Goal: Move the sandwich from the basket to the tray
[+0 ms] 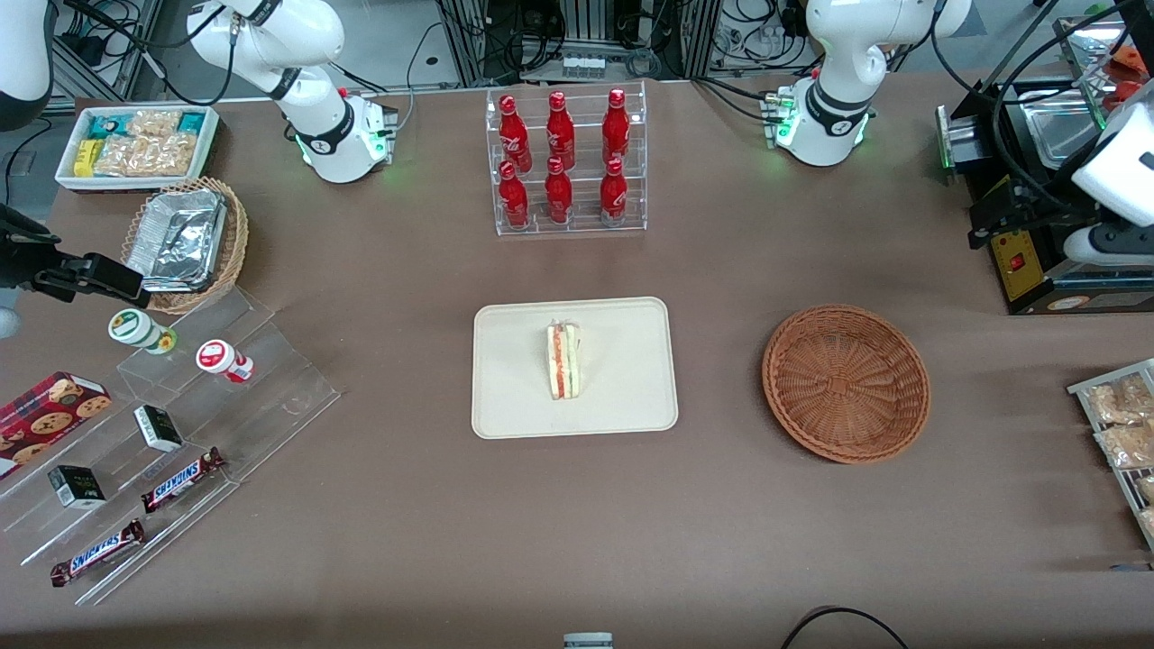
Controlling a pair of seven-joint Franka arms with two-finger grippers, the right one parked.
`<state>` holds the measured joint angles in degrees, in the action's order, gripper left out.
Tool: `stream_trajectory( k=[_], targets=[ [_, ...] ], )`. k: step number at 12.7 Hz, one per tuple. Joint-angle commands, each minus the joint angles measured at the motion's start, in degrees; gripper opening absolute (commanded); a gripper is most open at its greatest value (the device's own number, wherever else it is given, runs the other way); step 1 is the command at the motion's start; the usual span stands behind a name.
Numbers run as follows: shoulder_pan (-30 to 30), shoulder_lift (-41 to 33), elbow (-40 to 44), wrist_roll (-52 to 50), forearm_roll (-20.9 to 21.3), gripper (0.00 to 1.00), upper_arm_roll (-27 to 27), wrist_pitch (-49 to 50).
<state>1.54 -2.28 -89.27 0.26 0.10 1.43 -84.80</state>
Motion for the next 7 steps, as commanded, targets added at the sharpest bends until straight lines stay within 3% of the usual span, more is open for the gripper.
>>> stream_trajectory(
  k=[1, 4, 7],
  targets=[
    [-1.37, -0.89, -0.74, 0.45, 0.07, 1.0, 0.6, 0.16],
    [-1.19, 0.44, 0.41, -0.08, 3.14, 1.0, 1.03, 0.34],
    [-1.28, 0.26, 0.5, -0.08, 2.98, 1.0, 0.86, 0.16]
  ],
)
